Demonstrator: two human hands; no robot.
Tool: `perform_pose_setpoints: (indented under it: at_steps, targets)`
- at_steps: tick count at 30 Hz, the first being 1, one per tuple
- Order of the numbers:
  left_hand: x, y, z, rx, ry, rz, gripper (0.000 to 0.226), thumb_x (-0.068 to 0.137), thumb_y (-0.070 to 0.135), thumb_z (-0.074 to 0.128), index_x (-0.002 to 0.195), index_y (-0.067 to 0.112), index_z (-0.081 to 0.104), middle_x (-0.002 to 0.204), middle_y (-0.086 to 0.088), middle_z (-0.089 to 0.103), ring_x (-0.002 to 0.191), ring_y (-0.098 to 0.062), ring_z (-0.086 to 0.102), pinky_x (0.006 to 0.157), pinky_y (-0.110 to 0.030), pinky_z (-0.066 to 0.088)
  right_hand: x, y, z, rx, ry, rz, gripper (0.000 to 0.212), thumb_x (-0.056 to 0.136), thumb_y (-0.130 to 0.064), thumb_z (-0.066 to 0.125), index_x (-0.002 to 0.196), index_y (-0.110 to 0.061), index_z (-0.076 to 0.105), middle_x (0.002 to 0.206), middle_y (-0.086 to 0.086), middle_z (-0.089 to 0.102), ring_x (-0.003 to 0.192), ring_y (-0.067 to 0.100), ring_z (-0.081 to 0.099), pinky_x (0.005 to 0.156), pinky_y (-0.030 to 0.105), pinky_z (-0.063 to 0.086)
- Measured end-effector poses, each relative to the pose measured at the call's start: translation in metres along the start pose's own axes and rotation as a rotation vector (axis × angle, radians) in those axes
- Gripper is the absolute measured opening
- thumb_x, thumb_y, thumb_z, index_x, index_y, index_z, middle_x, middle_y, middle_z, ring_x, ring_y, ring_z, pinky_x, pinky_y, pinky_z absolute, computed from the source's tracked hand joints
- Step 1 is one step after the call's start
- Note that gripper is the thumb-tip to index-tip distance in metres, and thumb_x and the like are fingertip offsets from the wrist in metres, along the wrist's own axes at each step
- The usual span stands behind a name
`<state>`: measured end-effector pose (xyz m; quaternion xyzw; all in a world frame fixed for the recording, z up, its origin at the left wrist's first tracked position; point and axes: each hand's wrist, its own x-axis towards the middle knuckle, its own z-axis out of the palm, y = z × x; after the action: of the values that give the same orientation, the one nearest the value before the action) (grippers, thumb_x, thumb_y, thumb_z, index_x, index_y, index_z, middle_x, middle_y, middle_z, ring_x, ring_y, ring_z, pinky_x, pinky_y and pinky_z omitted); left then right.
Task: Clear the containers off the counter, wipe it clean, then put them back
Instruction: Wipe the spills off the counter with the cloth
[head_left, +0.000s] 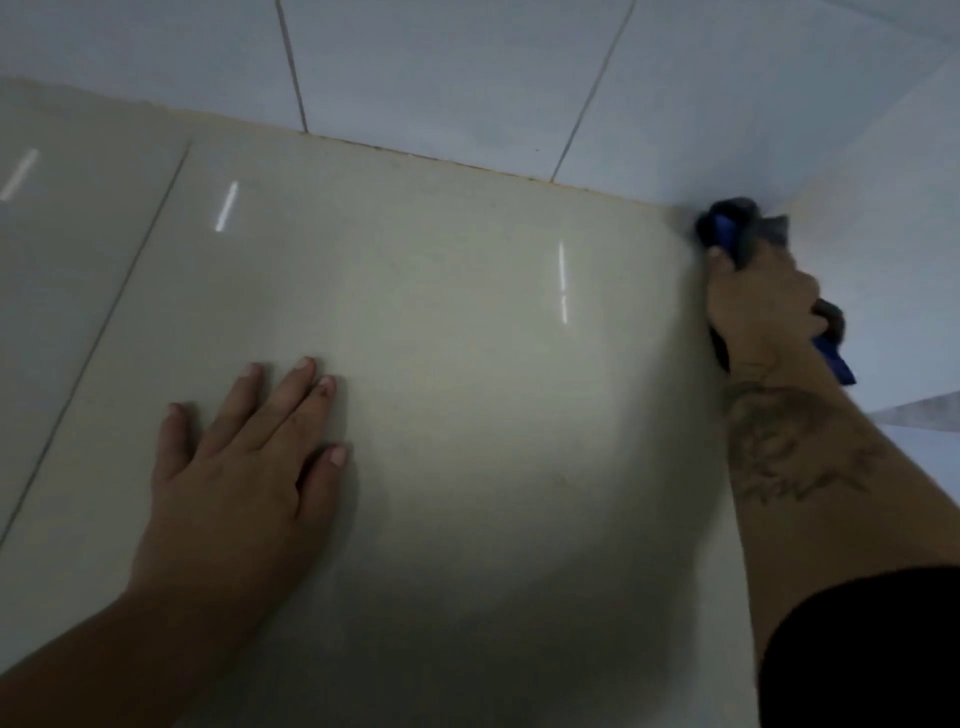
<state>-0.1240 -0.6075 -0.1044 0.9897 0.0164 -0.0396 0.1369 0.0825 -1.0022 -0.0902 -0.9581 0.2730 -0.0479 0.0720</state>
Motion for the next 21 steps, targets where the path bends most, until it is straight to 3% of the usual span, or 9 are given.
perform_pose_setpoints:
  at_steps: [3, 5, 7, 10, 12, 14, 15, 17, 21]
  targets:
    - [0.000, 0.000, -0.001, 0.002, -0.010, -0.006, 0.057, 0.092, 0.049, 0.029, 0.146, 0.032, 0.036, 0.155, 0.013, 0.028, 0.145, -0.014, 0.018, 0.113, -0.055, 0.015, -0.007, -0.028, 0.012, 0.031, -0.010, 0.234, 0.060, 0.095, -0.057, 0.030, 0.143, -0.022, 0.038, 0.151, 0.010, 0.033, 0.134, 0.040, 0.028, 0.103, 0.063, 0.021]
    - [-0.002, 0.000, -0.002, -0.015, -0.010, -0.009, 0.058, 0.091, 0.050, 0.028, 0.146, 0.033, 0.035, 0.155, 0.014, 0.028, 0.146, -0.013, 0.018, 0.114, -0.054, 0.013, -0.036, -0.084, 0.025, 0.060, 0.031, 0.168, 0.057, 0.094, -0.056, 0.032, 0.141, -0.024, 0.042, 0.148, 0.010, 0.036, 0.133, 0.039, 0.030, 0.102, 0.064, 0.022]
    - [0.000, 0.001, -0.004, -0.039, -0.021, -0.007, 0.060, 0.091, 0.052, 0.026, 0.147, 0.034, 0.033, 0.156, 0.015, 0.026, 0.146, -0.011, 0.014, 0.116, -0.052, 0.009, -0.079, -0.153, 0.036, 0.076, -0.008, -0.077, 0.054, 0.093, -0.056, 0.034, 0.141, -0.031, 0.040, 0.148, 0.006, 0.036, 0.132, 0.037, 0.031, 0.101, 0.063, 0.021]
    - [-0.002, -0.001, -0.010, -0.112, -0.046, 0.024, 0.064, 0.089, 0.055, 0.021, 0.149, 0.035, 0.026, 0.156, 0.016, 0.019, 0.146, -0.007, 0.006, 0.117, -0.047, 0.001, -0.159, -0.231, 0.040, 0.006, -0.185, -0.669, 0.053, 0.093, -0.057, 0.034, 0.144, -0.042, 0.033, 0.156, -0.005, 0.026, 0.136, 0.030, 0.024, 0.103, 0.060, 0.019]
    - [-0.003, -0.010, -0.016, -0.166, -0.063, 0.102, 0.066, 0.087, 0.057, 0.019, 0.150, 0.036, 0.020, 0.155, 0.019, 0.013, 0.144, -0.002, 0.001, 0.118, -0.043, -0.002, -0.188, -0.237, 0.034, -0.006, -0.283, -0.989, 0.053, 0.094, -0.060, 0.034, 0.145, -0.046, 0.030, 0.159, -0.012, 0.021, 0.141, 0.024, 0.018, 0.107, 0.058, 0.018]
    - [-0.003, -0.033, -0.024, -0.174, -0.093, 0.219, 0.066, 0.086, 0.057, 0.023, 0.149, 0.035, 0.022, 0.154, 0.018, 0.017, 0.143, -0.002, 0.008, 0.117, -0.042, 0.006, -0.187, -0.204, 0.030, 0.035, -0.278, -1.086, 0.051, 0.093, -0.061, 0.038, 0.142, -0.049, 0.034, 0.157, -0.016, 0.026, 0.141, 0.020, 0.022, 0.106, 0.055, 0.022]
    - [-0.001, -0.052, -0.029, -0.157, -0.073, 0.258, 0.066, 0.087, 0.056, 0.027, 0.148, 0.033, 0.027, 0.153, 0.016, 0.022, 0.143, -0.006, 0.015, 0.115, -0.043, 0.013, -0.178, -0.180, 0.031, 0.041, -0.211, -1.033, 0.050, 0.091, -0.060, 0.040, 0.140, -0.048, 0.037, 0.154, -0.016, 0.031, 0.138, 0.021, 0.029, 0.103, 0.054, 0.029]
    - [0.007, -0.095, -0.040, -0.141, -0.001, 0.220, 0.065, 0.086, 0.056, 0.032, 0.145, 0.030, 0.036, 0.151, 0.012, 0.031, 0.142, -0.013, 0.025, 0.111, -0.046, 0.020, -0.143, -0.132, 0.028, 0.006, -0.060, -0.752, 0.048, 0.088, -0.059, 0.040, 0.134, -0.043, 0.041, 0.147, -0.010, 0.041, 0.129, 0.028, 0.041, 0.096, 0.057, 0.039]
    - [0.029, -0.181, -0.063, -0.117, 0.105, 0.055, 0.071, 0.084, 0.061, 0.031, 0.144, 0.024, 0.040, 0.151, 0.007, 0.036, 0.143, -0.019, 0.026, 0.110, -0.054, 0.025, -0.094, -0.110, 0.023, 0.018, -0.050, -0.028, 0.055, 0.093, -0.059, 0.032, 0.140, -0.030, 0.038, 0.149, 0.004, 0.035, 0.132, 0.039, 0.032, 0.103, 0.067, 0.023]
